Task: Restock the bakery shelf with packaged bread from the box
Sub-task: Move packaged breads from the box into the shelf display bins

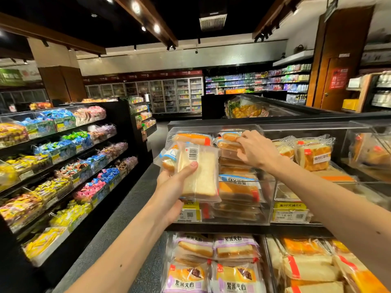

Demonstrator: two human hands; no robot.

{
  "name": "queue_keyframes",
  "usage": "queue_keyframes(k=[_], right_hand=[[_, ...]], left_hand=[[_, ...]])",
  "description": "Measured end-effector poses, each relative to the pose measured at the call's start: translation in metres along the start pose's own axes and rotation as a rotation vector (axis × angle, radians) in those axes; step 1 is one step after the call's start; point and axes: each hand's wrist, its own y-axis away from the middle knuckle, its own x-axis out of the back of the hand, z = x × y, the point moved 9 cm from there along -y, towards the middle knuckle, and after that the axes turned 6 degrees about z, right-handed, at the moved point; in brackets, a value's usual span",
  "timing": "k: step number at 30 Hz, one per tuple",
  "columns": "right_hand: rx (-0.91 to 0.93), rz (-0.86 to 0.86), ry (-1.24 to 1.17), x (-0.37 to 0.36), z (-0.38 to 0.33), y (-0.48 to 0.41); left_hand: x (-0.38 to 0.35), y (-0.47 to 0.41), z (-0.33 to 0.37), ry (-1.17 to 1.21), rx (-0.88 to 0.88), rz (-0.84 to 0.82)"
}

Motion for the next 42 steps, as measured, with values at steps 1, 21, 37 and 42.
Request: queue_keyframes(k=[1, 21, 37, 42], right_hand=[[-0.034, 0.032, -0.072, 0.008, -0.002, 0.001], [-0.668, -0.037, -1.203, 0.067, 0.021, 0.056], [0.044, -0.307, -0.152, 0.016, -0.032, 0.049], [-0.092, -0.487, -0.546, -0.01, -0.032, 0.051]], left_hand=[[-0.001, -0.001, 0.002, -0.002, -0.007, -0.005], [-0.022, -0.029, 0.073, -0.186, -0.201, 0.009], [-0.007, -0.024, 0.058, -0.298, -0.217, -0.007], [-0.006, -0.024, 0.058, -0.303, -0.217, -0.019]])
